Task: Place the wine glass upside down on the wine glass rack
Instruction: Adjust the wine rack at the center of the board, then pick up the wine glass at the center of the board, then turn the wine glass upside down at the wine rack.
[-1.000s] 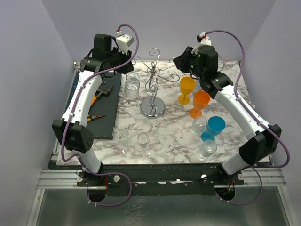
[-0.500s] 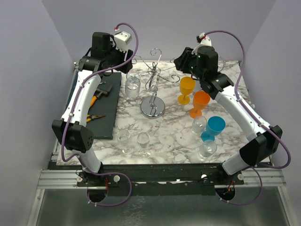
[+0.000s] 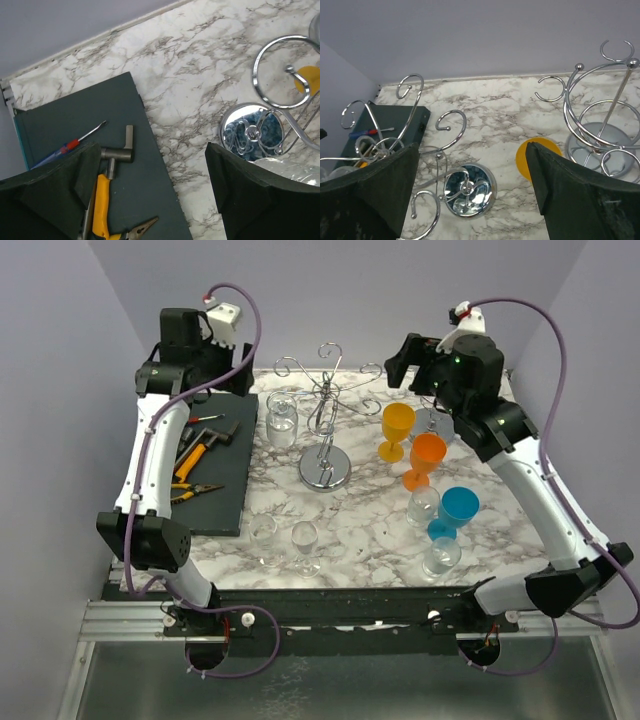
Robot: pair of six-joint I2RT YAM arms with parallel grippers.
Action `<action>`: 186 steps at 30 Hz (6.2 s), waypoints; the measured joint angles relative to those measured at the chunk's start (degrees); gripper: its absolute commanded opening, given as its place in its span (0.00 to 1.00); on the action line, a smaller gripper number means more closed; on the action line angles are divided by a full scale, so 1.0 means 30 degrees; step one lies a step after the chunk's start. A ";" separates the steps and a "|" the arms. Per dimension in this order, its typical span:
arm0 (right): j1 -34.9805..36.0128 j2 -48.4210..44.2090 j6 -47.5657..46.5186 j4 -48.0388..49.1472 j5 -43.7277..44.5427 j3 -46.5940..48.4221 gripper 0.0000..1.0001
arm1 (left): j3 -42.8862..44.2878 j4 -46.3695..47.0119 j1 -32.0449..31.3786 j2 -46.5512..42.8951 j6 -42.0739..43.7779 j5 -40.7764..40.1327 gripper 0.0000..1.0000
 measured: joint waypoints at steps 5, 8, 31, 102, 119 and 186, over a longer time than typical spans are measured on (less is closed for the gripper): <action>0.0168 -0.1625 -0.0095 -0.1464 -0.0809 0.0138 1.00 | 0.0423 -0.1180 0.2572 -0.0073 -0.0699 0.0736 0.99; 0.1530 -0.2222 -0.0226 -0.2506 -0.0976 0.0102 0.99 | 0.0219 -0.1508 0.3774 -0.0255 -0.0940 0.1013 0.99; 1.1548 0.0925 0.1894 -0.7002 -0.1406 -0.2841 0.67 | -0.1552 -0.2586 0.4167 -0.2455 -0.2018 0.1712 0.99; 1.2772 -0.3410 -0.4430 0.1231 0.4488 0.1617 0.00 | 0.1734 -0.6033 0.3847 -0.4714 -0.3315 1.4141 0.85; 1.2772 -0.2302 -0.4248 0.4867 0.3242 0.0670 0.00 | 0.0648 -0.4189 0.3745 -0.5020 -0.4269 1.5096 0.29; 1.2772 0.4058 -0.4758 -0.3942 -0.4750 0.5850 0.89 | -0.5858 0.2623 0.2637 -1.1329 2.0473 1.5271 0.00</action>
